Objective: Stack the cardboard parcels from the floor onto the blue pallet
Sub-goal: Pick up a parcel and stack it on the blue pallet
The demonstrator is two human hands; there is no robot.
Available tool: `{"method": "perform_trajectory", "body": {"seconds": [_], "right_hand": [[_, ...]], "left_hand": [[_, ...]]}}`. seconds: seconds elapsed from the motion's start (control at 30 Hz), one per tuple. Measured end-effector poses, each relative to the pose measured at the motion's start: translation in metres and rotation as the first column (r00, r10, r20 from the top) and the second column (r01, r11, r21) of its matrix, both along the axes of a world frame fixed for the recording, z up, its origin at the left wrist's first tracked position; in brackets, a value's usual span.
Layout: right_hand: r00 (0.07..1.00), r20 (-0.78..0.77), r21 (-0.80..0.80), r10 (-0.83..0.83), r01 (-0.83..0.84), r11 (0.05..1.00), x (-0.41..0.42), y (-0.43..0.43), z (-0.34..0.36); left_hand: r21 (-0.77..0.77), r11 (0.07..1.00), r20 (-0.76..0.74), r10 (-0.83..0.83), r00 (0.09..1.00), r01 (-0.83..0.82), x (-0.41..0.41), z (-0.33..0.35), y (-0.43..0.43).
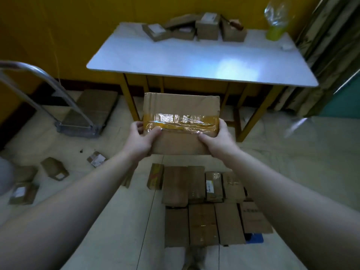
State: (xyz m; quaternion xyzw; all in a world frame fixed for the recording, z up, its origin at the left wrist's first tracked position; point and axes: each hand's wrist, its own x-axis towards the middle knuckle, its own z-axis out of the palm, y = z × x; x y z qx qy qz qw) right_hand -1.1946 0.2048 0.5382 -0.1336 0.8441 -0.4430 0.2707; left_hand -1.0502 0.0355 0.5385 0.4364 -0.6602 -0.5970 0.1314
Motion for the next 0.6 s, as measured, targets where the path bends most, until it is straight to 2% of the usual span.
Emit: {"method": "perform_trajectory", "body": {"seconds": [0.13,0.33,0.43,0.6], "right_hand": [[0.998,-0.041,-0.04,-0.044,0.042,0.998,0.048,0.036,0.038],[0.995,-0.016,-0.142,-0.099,0.096,0.985,0.135,0.092,0.065],[0.983,-0.074,-0.176,-0.166,0.151,0.973,0.165,0.115,0.077],[0.969,-0.186,-0.129,-0.161,0.138,0.982,0.178,0.155,0.095]], "left_hand": [[-0.032,0.997,-0.023,0.074,0.997,-0.075,0.035,0.042,0.03],[-0.142,0.99,-0.094,-0.004,0.996,-0.009,0.114,0.085,0.079],[-0.172,0.985,-0.129,-0.029,0.991,0.007,0.147,0.099,0.104],[-0.153,0.987,-0.155,-0.072,0.985,0.048,0.17,0.111,0.143]]}}
